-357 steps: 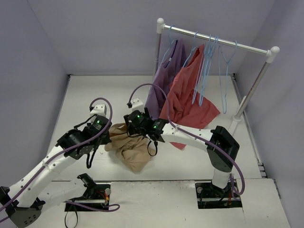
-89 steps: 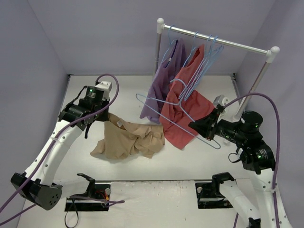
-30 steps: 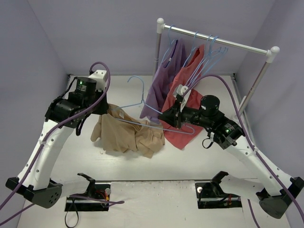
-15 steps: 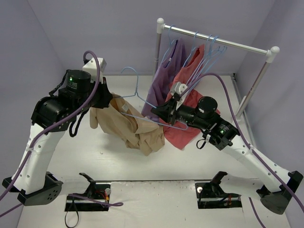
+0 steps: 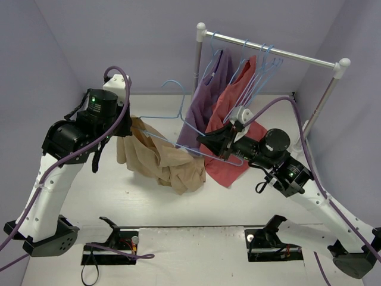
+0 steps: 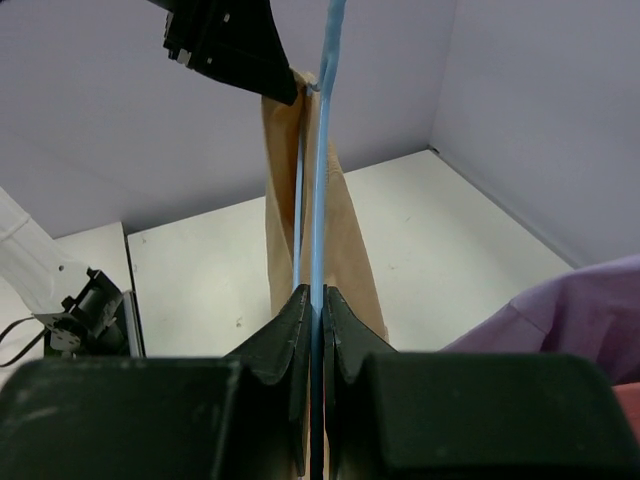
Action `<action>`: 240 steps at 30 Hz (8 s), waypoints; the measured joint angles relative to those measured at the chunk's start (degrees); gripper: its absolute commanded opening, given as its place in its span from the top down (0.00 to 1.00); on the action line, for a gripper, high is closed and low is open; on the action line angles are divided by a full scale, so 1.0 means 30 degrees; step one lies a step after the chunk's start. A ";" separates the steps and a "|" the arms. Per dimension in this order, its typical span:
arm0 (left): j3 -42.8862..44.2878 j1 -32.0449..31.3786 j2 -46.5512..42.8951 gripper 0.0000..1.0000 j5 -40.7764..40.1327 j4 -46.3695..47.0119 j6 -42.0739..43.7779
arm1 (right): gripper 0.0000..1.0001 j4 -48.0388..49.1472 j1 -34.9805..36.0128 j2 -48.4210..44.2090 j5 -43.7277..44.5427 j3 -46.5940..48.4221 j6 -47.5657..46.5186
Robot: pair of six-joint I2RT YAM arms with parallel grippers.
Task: Place the t-shirt on the hanger
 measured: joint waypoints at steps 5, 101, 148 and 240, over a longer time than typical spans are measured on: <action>0.0941 0.0007 0.0502 1.00 -0.0092 -0.0093 0.1087 | 1.00 0.0379 0.0116 0.1012 -0.0531 0.0000 0.0253; 0.0352 0.1645 -0.1442 0.82 1.1505 -0.0583 1.9089 | 1.00 1.3060 0.0438 0.6571 -0.5097 -0.1659 0.4506; -0.8356 0.1814 -0.7059 1.00 0.5687 0.3110 1.4221 | 0.23 0.4103 0.9131 0.9889 1.4675 -0.1276 0.7115; -0.6380 -0.1673 -0.5856 1.00 0.3434 0.2777 1.0745 | 1.00 -0.4617 0.6484 1.0961 1.4128 0.8949 0.0065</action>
